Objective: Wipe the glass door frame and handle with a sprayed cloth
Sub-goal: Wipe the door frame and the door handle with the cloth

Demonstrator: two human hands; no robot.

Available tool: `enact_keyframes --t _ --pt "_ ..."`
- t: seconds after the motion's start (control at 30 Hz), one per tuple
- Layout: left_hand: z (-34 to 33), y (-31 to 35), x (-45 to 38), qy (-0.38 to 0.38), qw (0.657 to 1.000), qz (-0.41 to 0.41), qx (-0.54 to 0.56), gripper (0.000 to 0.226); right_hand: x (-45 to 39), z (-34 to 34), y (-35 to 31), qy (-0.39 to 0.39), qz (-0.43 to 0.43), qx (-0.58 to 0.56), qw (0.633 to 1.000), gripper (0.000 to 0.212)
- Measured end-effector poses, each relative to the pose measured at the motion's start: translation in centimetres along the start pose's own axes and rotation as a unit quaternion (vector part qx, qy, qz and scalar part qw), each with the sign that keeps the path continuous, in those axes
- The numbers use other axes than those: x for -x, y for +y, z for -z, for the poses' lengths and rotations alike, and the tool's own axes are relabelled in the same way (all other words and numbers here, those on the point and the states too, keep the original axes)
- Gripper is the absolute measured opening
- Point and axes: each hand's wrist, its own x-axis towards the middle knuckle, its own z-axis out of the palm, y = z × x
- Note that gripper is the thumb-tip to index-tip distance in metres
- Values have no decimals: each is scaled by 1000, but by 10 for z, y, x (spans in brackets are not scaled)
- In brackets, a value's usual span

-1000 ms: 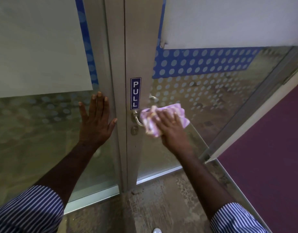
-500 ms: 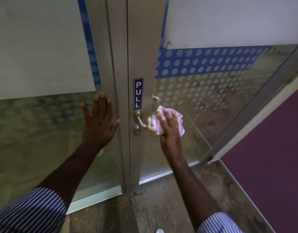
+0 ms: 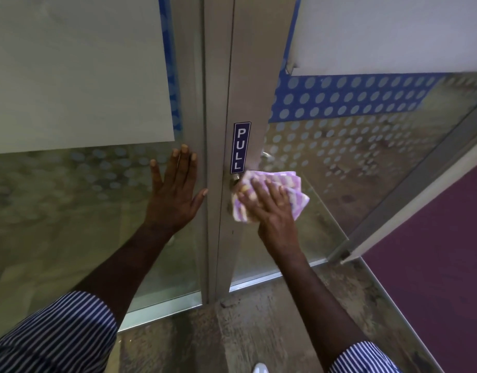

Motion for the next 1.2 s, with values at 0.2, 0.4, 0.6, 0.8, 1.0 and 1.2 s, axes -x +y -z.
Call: enact_keyframes --t 0.2,0.4,0.6,0.8,1.0,1.2 --pt "0 1 0 -9 1000 5 5 88 -5 -15 -29 -18 82 -15 996 65" --pt "3 3 0 -6 1000 4 9 87 -6 -4 -21 4 -7 -55 998 86" --pt "0 0 2 1 1000 -5 2 87 -2 -3 17 59 -145 -178 971 90" --pt "1 4 0 -4 1000 3 4 91 -11 -10 6 178 -324 -486 792 59" --pt "3 7 0 -5 1000 11 13 93 -11 -8 -36 265 -462 -651 541 55" --pt "8 8 1 -41 999 15 16 89 -8 -14 -71 281 -491 -709 422 56"
